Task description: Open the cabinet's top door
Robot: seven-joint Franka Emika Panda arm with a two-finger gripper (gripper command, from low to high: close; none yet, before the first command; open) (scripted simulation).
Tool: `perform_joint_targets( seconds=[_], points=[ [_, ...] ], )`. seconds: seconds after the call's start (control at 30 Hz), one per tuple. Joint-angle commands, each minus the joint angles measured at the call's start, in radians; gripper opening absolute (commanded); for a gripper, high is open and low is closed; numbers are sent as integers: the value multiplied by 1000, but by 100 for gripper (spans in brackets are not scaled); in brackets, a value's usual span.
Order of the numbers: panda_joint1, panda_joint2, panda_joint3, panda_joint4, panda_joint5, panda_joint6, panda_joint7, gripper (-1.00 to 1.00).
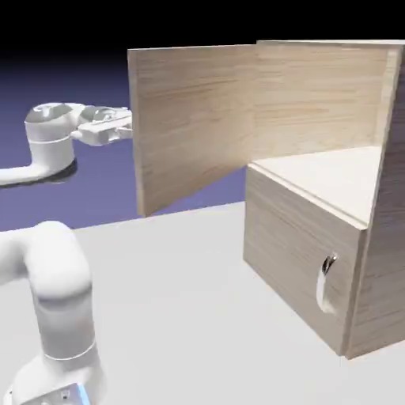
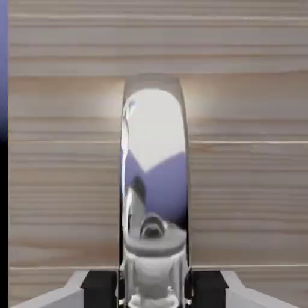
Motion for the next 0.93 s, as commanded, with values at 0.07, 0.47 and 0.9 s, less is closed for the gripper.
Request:
perform_joint_targets(
  seconds=[0.07, 0.47, 0.9],
  points=[
    [-78, 22, 80, 108, 54, -103, -6, -100],
    [-422, 40, 302, 543, 180, -449, -63, -100],
    [-786, -6, 424, 1014, 219, -762, -174, -100]
  ],
)
